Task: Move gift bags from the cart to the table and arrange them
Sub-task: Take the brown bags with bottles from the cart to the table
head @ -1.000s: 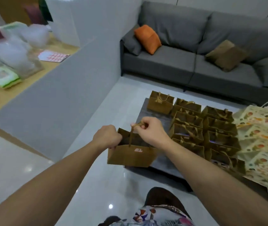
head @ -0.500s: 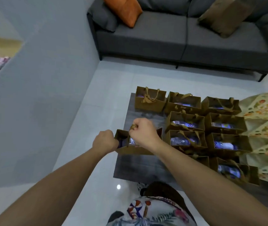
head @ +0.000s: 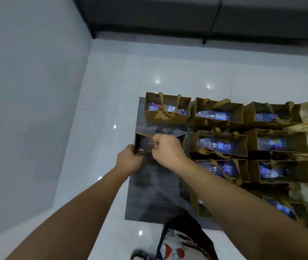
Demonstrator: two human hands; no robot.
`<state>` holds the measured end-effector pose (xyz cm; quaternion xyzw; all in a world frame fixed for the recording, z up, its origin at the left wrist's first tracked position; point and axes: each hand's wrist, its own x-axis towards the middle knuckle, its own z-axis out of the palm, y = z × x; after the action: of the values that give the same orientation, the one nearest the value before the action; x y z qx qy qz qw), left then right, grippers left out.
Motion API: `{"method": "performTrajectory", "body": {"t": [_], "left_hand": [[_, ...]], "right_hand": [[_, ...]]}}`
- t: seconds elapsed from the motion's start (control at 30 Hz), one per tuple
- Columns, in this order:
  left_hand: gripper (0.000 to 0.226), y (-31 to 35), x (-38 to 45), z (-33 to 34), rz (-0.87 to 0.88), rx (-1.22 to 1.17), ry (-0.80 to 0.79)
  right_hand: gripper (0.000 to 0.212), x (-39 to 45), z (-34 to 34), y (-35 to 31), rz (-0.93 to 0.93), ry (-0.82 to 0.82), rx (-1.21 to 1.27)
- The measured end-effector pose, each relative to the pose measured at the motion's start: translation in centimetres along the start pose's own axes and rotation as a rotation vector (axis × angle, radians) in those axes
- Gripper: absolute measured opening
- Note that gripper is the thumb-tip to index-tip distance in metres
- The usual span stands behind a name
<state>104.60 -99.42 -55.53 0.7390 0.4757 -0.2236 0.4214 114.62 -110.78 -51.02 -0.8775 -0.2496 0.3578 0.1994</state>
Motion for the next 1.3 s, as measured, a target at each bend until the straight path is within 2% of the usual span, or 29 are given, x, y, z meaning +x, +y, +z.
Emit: {"method": "performTrajectory", "body": {"t": [0.13, 0.3, 0.33, 0.5, 0.6, 0.7, 0.87, 0.97, 1.03, 1.13, 1.3], "left_hand": [[0.055, 0.1, 1.2, 1.0, -0.013, -0.036, -0.087], [0.063, 0.4, 1.5, 2.0, 0.045, -0.030, -0.150], [0.064, 0.4, 1.5, 2.0, 0.056, -0.019, -0.147], [0.071, 1.2, 0.7, 1.2, 0.074, 0.041, -0.155], [0.062, 2.0, -0.4, 0.4, 0.134, 0.081, -0.157], [0.052, 2.4, -1.9, -0.6, 0.204, 0.131, -0.140], [0.047, 3.4, -5.1, -2.7, 0.376, 0.241, -0.128], [0.041, 4.0, -7.7, -4.0, 0.494, 0.299, -0.101], [0.051, 4.2, -9.7, -4.5, 0.574, 0.370, -0.084], [0.071, 4.2, -13.6, -4.3, 0.716, 0.508, -0.073], [0.072, 4.7, -20.8, -1.0, 1.008, 0.687, -0.104]], "right_hand": [[0.034, 2.2, -0.1, 1.4, 0.046, -0.016, -0.057], [0.005, 2.8, -0.2, 2.3, 0.022, 0.029, -0.105], [0.005, 2.8, -0.1, 2.4, 0.017, 0.041, -0.108], [0.019, 1.9, 0.1, 2.3, 0.059, 0.070, -0.055], [0.032, 0.8, 0.4, 2.3, 0.100, 0.102, -0.074], [0.044, -0.9, 0.5, 2.1, 0.064, 0.161, -0.113], [0.050, -5.9, -0.2, 0.6, 0.081, 0.263, -0.113], [0.047, -10.5, -0.5, -0.2, 0.131, 0.345, -0.096], [0.042, -14.4, -0.3, -0.4, 0.181, 0.419, -0.077], [0.052, -20.4, 1.0, 0.1, 0.283, 0.482, -0.089], [0.069, -30.1, 2.9, 2.0, 0.478, 0.594, -0.069]]}}
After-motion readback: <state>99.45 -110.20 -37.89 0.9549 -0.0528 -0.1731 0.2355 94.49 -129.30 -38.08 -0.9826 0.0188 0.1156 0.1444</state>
